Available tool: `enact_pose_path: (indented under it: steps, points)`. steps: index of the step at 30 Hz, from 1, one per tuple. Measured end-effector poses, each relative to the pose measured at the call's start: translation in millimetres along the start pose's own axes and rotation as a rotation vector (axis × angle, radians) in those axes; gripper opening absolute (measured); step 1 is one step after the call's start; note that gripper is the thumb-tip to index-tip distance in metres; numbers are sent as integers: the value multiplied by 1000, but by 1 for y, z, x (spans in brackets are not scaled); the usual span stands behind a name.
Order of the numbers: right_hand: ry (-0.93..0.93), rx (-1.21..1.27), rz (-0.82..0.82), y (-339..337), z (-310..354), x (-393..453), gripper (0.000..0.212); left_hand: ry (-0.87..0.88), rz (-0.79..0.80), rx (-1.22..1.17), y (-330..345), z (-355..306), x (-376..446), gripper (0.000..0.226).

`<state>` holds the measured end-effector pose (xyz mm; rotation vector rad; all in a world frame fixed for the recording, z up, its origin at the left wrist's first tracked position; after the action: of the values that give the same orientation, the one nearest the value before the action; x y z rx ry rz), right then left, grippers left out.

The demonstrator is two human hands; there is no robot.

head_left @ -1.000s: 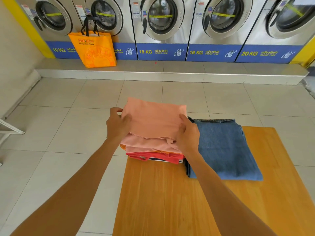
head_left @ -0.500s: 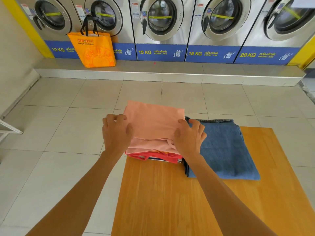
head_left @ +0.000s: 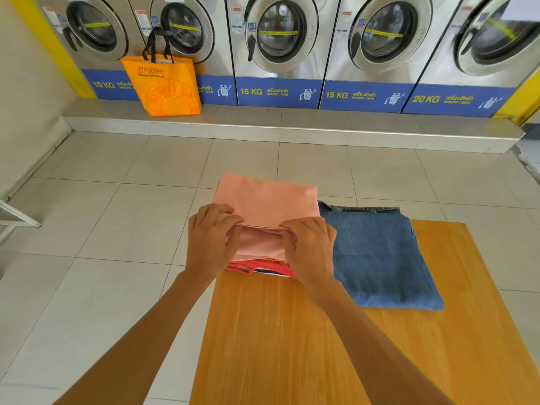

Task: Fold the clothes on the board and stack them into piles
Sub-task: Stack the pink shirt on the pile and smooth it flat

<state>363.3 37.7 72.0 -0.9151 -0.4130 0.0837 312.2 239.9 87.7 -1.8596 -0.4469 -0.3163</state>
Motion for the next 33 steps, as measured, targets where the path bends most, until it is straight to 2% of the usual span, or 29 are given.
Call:
enact_pose_path:
  steps: [2,3,6,8,11,13,15,17,19,22,25,26,28,30,32,33]
  points:
    - [-44,-8,-31,-7,4,-1,13,63,-65,-15,-11,-8,-3,10]
    - [-64,-21,-11,-5,3,-3,13,87,-46,-10,-10,-10,-7,10]
    - [-88,-50,130,11,-7,-15,13,78,155,42,14,-1,-24,15]
    - [-91,-51,170,15,-9,-17,10,39,232,50,24,7,-29,17]
    - [-76,-17,137,10,0,-5,24,2,171,21,18,5,-18,19]
    - [-82,-27,94,9,8,7,25,-7,104,32,14,0,-4,21]
    - [-75,-57,122,21,17,23,29,8,92,35,20,-4,13,29]
    - [-56,-90,250,47,27,35,42,62,190,48,41,-11,31,37]
    - [-20,-102,365,72,28,36,54,77,400,135,72,-9,40,54]
    - [130,-165,479,87,-6,23,70,-158,622,165,104,35,36,71]
    - [306,-254,464,74,-44,13,79,-315,690,177,110,63,41,68]
    - [377,-233,449,69,-50,13,79,-304,682,222,107,60,46,67]
    - [472,-144,384,63,-51,24,75,-224,562,283,97,41,59,64]
    - [523,-40,244,55,-51,41,66,-128,457,243,91,9,66,60]
    - [605,20,153,47,-62,53,57,-94,501,149,104,-14,59,58]
    - [665,40,164,46,-72,57,55,-110,541,119,112,-18,54,58]
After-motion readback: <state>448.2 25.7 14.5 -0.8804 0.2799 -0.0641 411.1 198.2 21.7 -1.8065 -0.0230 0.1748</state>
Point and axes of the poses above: each hand's wrist, its own x-axis towards the middle knuckle, its own y-axis out of the palm, z = x × y, the point moved 8 cm from there along x, towards the middle knuckle, and after that the axes turned 3 degrees about z, right-handed, at the moved point
